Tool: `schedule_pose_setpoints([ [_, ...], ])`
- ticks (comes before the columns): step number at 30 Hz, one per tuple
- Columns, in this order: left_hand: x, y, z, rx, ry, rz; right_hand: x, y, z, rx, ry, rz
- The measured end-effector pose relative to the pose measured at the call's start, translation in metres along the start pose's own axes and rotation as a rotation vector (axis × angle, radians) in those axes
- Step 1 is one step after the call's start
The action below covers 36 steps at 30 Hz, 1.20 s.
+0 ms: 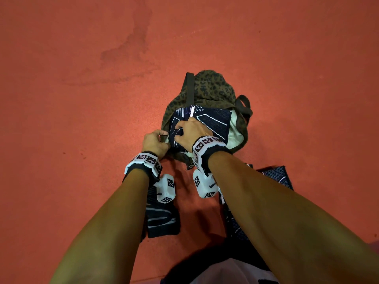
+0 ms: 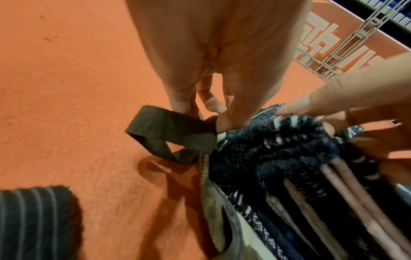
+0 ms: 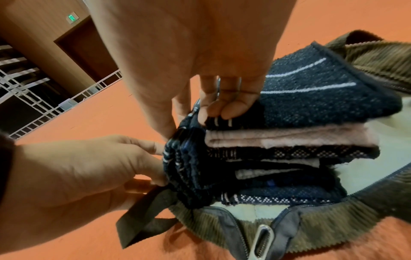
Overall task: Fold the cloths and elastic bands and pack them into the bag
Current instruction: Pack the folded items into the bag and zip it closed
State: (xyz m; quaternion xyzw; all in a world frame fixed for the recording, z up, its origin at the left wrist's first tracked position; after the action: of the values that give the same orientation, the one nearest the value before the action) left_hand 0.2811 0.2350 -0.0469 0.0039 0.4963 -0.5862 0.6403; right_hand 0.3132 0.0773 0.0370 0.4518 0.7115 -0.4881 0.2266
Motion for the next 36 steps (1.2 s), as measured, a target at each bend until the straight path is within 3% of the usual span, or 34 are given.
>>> schedule_pose_setpoints([
  [8,0.007,-0.009,0.001,0.007,0.075,-0.065,-0.015,-0.003,0.011,0.040,0.056,0.058],
  [16,0.019,-0.014,0.008,0.001,-0.061,-0.138,-0.009,-0.004,0.004,-0.016,0.010,-0.064],
  [25,0.018,-0.032,0.003,-0.093,0.057,-0.265,-0.021,-0.005,0.021,0.081,0.129,0.080],
  [31,0.012,-0.048,0.038,-0.068,-0.217,-0.291,-0.017,-0.008,0.015,0.043,0.020,0.034],
  [36,-0.007,-0.049,0.067,0.001,-0.249,-0.269,-0.014,-0.007,0.012,-0.005,-0.051,0.008],
])
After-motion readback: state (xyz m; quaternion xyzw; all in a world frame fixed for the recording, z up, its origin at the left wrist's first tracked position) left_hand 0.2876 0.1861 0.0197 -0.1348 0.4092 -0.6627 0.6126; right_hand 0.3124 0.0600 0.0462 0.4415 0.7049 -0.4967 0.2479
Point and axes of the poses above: each hand's wrist, its own y-axis towards the middle knuckle, its own x-axis out of the palm, z = x × y, the point moved 9 cm from there along y, towards the middle knuckle, and after that the axes turned 6 degrees about z, right-handed, at the moved point
